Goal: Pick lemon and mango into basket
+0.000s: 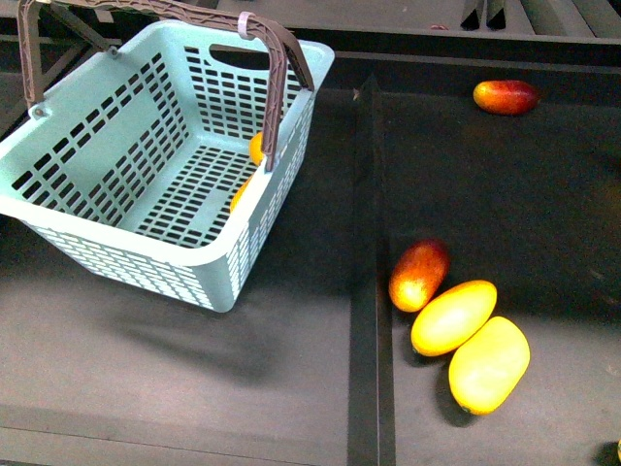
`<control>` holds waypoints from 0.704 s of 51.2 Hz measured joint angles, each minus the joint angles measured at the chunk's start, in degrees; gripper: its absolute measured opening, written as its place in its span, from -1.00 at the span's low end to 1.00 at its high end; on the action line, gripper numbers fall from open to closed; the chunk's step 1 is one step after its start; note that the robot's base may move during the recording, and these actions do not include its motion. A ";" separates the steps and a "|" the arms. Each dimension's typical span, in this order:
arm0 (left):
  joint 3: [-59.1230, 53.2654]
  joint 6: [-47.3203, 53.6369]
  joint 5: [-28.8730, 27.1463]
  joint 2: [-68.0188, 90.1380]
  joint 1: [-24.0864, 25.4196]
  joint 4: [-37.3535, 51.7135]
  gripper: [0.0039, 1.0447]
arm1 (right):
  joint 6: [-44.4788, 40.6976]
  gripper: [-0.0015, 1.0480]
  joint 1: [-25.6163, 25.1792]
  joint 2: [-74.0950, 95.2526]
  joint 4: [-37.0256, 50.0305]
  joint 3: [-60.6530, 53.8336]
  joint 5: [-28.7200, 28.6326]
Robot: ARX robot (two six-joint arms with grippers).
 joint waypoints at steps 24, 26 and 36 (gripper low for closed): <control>0.00 0.00 0.00 -13.99 0.02 -13.55 -0.95 | 0.00 0.83 0.00 0.00 0.00 0.00 0.00; 0.00 0.00 0.00 -14.67 0.02 -14.23 -0.95 | 0.00 0.83 0.00 0.00 0.00 0.00 0.00; 0.02 0.00 -0.04 -20.39 0.02 -20.57 -0.95 | 0.00 0.83 0.00 0.00 0.00 0.00 0.00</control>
